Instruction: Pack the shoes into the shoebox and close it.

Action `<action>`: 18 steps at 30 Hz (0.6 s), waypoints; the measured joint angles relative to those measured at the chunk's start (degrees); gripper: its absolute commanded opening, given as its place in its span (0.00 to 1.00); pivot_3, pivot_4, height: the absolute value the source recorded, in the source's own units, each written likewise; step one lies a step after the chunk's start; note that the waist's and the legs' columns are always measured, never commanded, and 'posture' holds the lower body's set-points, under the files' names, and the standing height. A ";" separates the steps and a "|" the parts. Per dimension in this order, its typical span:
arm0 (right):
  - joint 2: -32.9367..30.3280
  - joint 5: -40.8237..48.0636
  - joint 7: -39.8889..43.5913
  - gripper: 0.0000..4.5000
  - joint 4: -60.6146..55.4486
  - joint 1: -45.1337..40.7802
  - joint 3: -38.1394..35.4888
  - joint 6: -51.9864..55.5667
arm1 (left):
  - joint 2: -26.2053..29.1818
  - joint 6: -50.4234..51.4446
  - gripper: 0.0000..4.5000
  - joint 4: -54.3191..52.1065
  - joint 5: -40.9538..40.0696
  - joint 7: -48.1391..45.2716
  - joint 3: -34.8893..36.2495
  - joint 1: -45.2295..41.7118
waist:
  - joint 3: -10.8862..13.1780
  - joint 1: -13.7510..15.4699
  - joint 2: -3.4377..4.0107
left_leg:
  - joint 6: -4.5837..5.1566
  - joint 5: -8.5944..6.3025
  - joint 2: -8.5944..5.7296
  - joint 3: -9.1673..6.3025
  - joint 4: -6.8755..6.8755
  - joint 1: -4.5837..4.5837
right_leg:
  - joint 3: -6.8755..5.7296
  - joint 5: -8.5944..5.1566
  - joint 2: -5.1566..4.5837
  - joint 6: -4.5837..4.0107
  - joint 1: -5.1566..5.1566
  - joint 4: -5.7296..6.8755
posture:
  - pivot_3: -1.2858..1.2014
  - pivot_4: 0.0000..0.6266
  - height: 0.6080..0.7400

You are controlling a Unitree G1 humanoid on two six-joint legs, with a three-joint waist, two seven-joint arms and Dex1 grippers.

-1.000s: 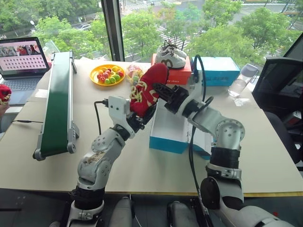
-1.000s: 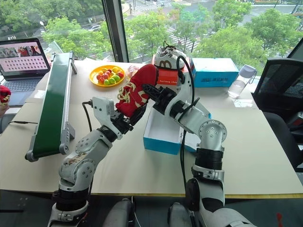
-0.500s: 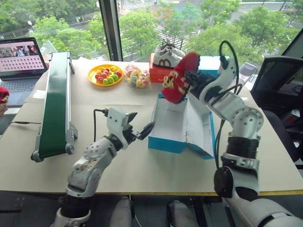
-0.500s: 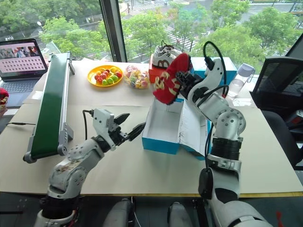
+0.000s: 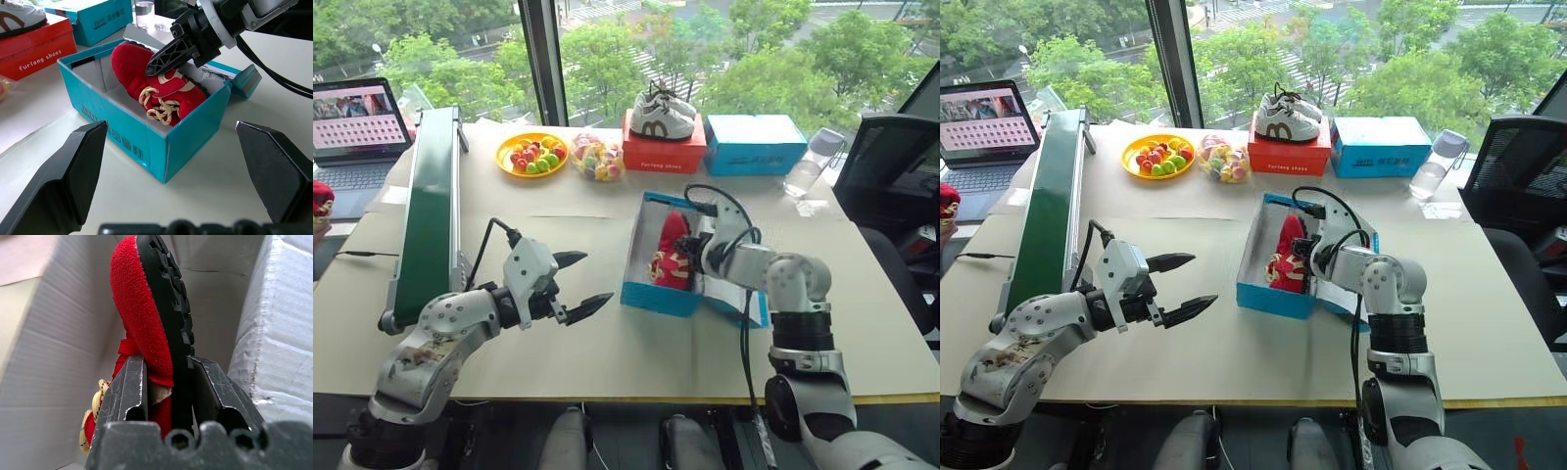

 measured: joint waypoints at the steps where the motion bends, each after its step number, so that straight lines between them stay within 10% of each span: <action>1: 0.20 -0.80 -0.21 0.31 -0.28 0.04 0.21 0.30 | 0.00 0.00 1.00 0.00 0.00 0.00 0.00 0.00 | 0.00 -0.10 0.00 | 0.00 0.00 0.01 0.00 0.00 0.00 | 0.00 0.00 0.01 0.00 -0.02 0.02 | 0.52 0.24 0.99; 7: 2.72 -6.00 -0.90 0.31 -1.94 1.31 1.34 1.16 | 0.00 0.00 1.00 0.00 0.12 0.08 -0.01 -0.03 | 0.00 -0.14 0.00 | 0.00 0.00 0.01 0.00 0.00 0.00 | 0.01 0.00 0.02 0.00 -0.01 0.02 | 0.52 0.24 0.99; 14: 7.35 -8.02 -0.88 0.85 -4.40 1.54 -0.03 1.17 | 0.00 -0.01 1.00 0.01 0.37 0.05 -0.03 -0.16 | 0.00 -0.02 0.00 | 0.00 0.00 0.02 0.00 0.01 0.00 | 0.00 0.00 0.03 0.00 0.00 0.04 | 0.52 0.24 0.99; 18: 7.78 -10.18 -0.72 0.85 -5.85 0.76 -0.12 -0.28 | 0.00 -0.05 1.00 0.04 0.75 0.09 -0.02 -0.26 | 0.00 0.04 0.00 | 0.00 0.00 0.01 0.01 0.03 -0.01 | 0.00 0.00 0.02 0.00 -0.02 0.04 | 0.52 0.24 0.99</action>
